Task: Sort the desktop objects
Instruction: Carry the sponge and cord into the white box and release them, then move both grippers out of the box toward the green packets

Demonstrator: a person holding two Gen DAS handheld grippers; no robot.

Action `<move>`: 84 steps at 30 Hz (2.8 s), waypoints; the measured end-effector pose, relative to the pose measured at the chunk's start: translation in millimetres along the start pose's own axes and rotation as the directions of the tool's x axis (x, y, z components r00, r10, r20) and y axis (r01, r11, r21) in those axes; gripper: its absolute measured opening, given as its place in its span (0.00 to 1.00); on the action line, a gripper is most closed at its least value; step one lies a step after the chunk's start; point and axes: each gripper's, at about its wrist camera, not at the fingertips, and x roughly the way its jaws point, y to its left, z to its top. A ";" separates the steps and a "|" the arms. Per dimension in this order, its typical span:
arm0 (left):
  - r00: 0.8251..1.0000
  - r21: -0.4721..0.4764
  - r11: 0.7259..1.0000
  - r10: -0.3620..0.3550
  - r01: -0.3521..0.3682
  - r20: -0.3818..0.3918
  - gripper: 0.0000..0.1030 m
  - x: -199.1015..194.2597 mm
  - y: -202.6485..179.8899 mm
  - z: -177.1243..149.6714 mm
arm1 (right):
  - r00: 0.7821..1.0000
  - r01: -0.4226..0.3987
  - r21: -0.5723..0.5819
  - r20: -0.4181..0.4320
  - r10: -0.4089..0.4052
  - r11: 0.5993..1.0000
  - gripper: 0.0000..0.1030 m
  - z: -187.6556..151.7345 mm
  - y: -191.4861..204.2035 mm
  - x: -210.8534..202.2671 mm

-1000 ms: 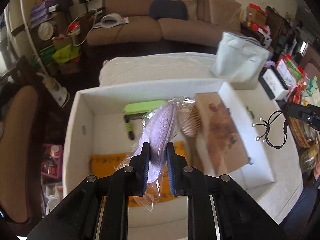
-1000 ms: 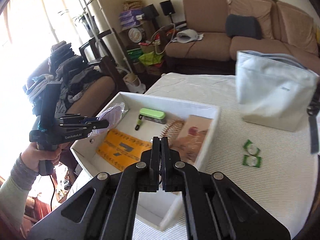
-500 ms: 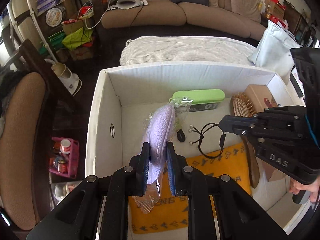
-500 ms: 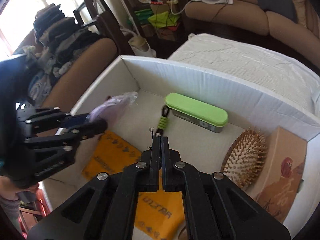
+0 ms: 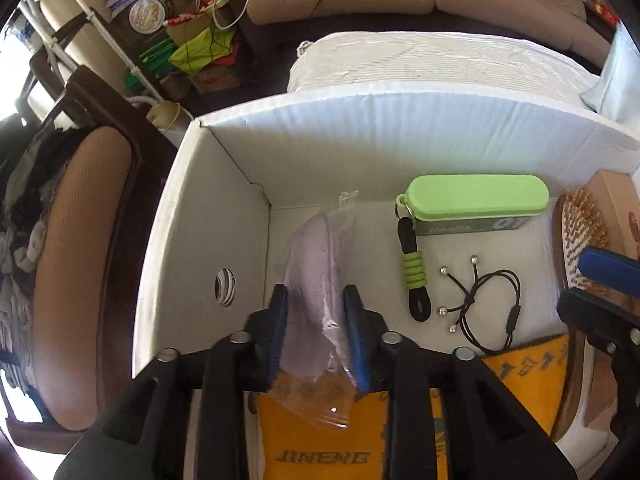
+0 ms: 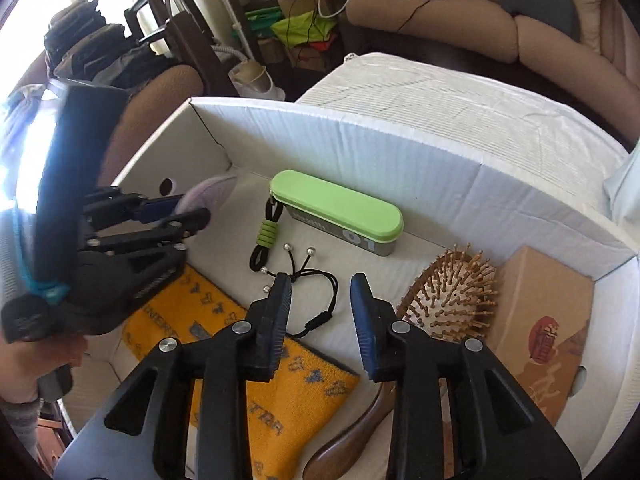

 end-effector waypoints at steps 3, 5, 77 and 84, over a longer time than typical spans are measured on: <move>0.993 -0.078 0.990 -0.119 0.119 0.003 0.51 -9.7 11.6 -1.1 | 1.000 -0.020 -0.005 0.005 0.020 1.000 0.29 -1.9 0.4 -10.1; 0.988 -0.113 0.982 -0.150 0.154 0.044 0.56 -25.3 21.1 -1.6 | 1.000 -0.023 -0.013 0.010 0.023 1.000 0.29 -3.0 0.3 -16.0; 0.908 0.123 0.923 -0.383 0.366 0.172 1.00 -236.9 -248.9 -113.9 | 0.953 0.191 0.241 0.186 -0.238 0.952 1.00 -202.7 -196.0 -305.1; 0.896 0.116 0.910 -0.413 0.399 0.160 1.00 -229.7 -297.4 -108.5 | 0.954 0.182 0.259 0.189 -0.234 0.949 1.00 -219.8 -221.7 -300.3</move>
